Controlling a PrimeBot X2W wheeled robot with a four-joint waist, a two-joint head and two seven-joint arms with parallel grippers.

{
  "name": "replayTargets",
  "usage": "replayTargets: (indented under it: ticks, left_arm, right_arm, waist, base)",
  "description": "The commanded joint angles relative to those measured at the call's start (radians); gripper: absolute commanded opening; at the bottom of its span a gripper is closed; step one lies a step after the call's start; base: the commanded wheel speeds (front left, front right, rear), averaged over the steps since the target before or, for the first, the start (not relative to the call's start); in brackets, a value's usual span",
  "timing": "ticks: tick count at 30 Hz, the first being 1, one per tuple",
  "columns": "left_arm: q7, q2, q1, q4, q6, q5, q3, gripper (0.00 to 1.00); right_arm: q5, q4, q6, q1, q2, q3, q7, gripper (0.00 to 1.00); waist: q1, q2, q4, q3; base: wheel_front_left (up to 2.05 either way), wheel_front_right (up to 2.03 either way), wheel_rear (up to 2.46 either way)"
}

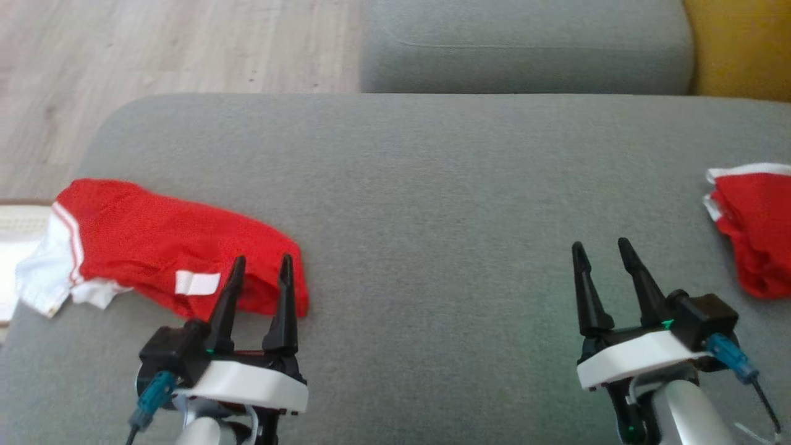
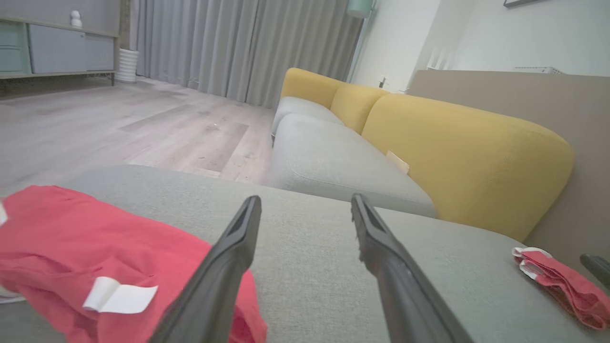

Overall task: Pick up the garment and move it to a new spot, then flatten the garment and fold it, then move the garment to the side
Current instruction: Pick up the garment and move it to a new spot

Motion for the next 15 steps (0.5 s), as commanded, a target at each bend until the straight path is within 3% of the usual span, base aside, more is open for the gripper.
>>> replayTargets:
  ticks: [1, 15]
  left_arm:
    - [-0.006, 0.003, -0.045, -0.027, 0.009, 0.012, 0.043, 1.0]
    - [-0.006, 0.003, -0.029, -0.004, 0.009, 0.05, 0.165, 1.0]
  right_arm:
    - [0.011, -0.026, -0.001, -0.024, 0.0, 0.033, 0.0, 1.0]
    - [0.061, 0.013, -0.001, -0.034, 0.0, 0.165, 0.012, 1.0]
  waist:
    - [0.0, 0.0, 0.033, -0.005]
    - [0.0, 0.0, 0.243, -0.033]
  base:
    - [0.0, 0.0, 0.0]
    - [0.0, 0.0, 0.0]
